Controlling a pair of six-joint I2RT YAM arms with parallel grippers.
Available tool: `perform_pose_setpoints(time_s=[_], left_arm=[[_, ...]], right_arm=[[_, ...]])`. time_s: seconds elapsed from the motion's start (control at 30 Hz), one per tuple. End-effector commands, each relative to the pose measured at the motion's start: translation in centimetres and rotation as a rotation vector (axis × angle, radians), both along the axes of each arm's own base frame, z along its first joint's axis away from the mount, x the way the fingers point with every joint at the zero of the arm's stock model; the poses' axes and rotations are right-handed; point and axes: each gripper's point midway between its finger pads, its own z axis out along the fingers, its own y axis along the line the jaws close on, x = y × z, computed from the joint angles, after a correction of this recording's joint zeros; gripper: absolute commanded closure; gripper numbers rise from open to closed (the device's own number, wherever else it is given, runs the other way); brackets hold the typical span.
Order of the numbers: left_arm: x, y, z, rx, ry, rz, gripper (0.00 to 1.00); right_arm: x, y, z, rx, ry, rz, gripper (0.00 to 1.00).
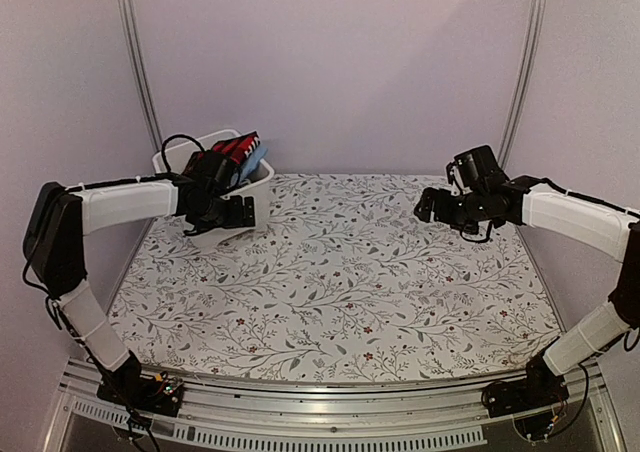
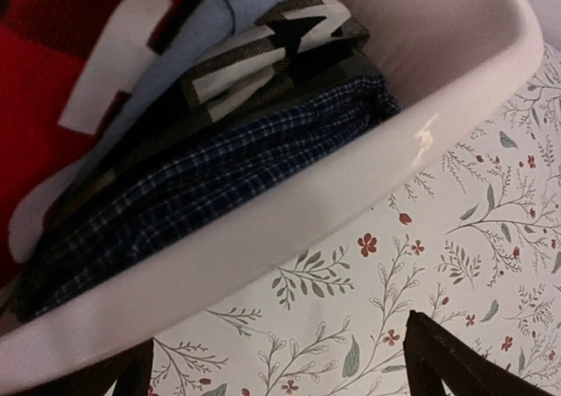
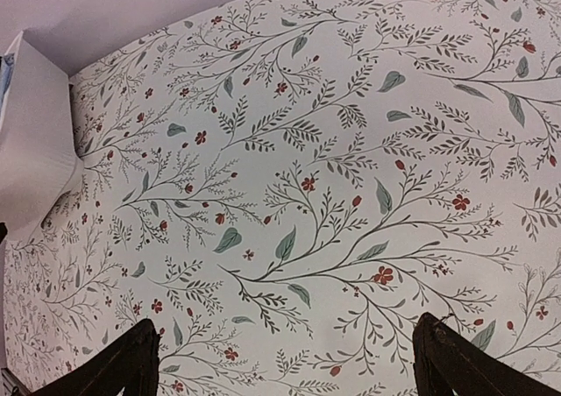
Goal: Fold and stack the long sleeve shirts
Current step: Move the bin to the corner of the board.
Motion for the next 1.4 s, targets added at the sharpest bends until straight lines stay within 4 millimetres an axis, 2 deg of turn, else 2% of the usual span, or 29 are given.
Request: perform_pose_setpoints(time_s=[0.0, 0.13, 0.2, 0.23, 0.3, 0.43, 0.53, 0.6, 0.63, 0.7, 0.77, 0.87, 1.0, 1.1, 1.23, 1.37], left_arm=[[0.0, 6.0, 1.1, 0.024, -0.038, 0.142, 0.0], [-0.7, 9.1, 1.8, 0.021, -0.048, 0.215, 0.0], [-0.9, 9.3, 2.8, 0.007, -0.064, 0.21, 0.0], [-1.0, 8.6, 3.3, -0.016, -0.072, 0.184, 0.0], [-1.3, 6.3, 4.8, -0.048, -0.094, 0.122, 0.0], [-2.0, -0.1, 7.9, -0.088, -0.136, -0.009, 0.0], [-1.2, -4.9, 9.2, -0.128, -0.169, -0.099, 0.0], [0.1, -7.8, 9.6, -0.134, -0.188, -0.148, 0.0], [1.1, -9.5, 10.6, -0.137, -0.22, -0.171, 0.0], [3.4, -12.2, 9.7, -0.125, -0.234, -0.208, 0.0], [6.1, -14.4, 9.4, -0.116, -0.256, -0.22, 0.0], [10.5, -15.9, 8.2, -0.028, -0.293, -0.185, 0.0], [15.7, -16.5, 5.9, 0.043, -0.306, -0.146, 0.0], [17.9, -15.5, 4.3, 0.033, -0.296, -0.114, 0.0], [18.1, -12.0, 1.5, 0.054, -0.243, -0.059, 0.0], [16.8, -8.3, 0.9, 0.079, -0.215, -0.007, 0.0]], right_arm=[[0.0, 1.0, -0.6, 0.01, 0.009, 0.022, 0.01], [-0.2, 1.3, -0.8, 0.005, 0.014, 0.029, 0.01], [-0.2, 1.3, -0.9, 0.002, 0.016, 0.03, 0.01], [-0.3, 1.3, -0.9, 0.0, 0.016, 0.03, 0.01], [-0.3, 1.1, -0.9, -0.013, 0.016, 0.026, 0.01], [-0.2, 0.5, -0.6, -0.043, 0.006, 0.008, 0.01], [-0.1, 0.4, -0.1, -0.048, -0.003, 0.007, 0.01], [0.0, 0.4, 0.2, -0.05, -0.006, 0.009, 0.01], [0.1, 0.4, 0.3, -0.054, -0.006, 0.009, 0.01], [0.1, 0.4, 0.4, -0.057, -0.006, 0.009, 0.01], [0.1, 0.3, 0.8, -0.056, -0.014, 0.008, 0.01], [0.0, 0.5, 1.3, -0.05, -0.018, 0.013, 0.01], [-0.2, 0.4, 1.6, -0.046, -0.02, 0.012, 0.01], [-0.6, 0.3, 1.4, -0.048, -0.015, 0.012, 0.01], [-1.0, 0.0, 1.4, -0.046, -0.023, 0.011, 0.01], [-1.2, 0.0, 1.0, -0.04, -0.02, 0.017, 0.01]])
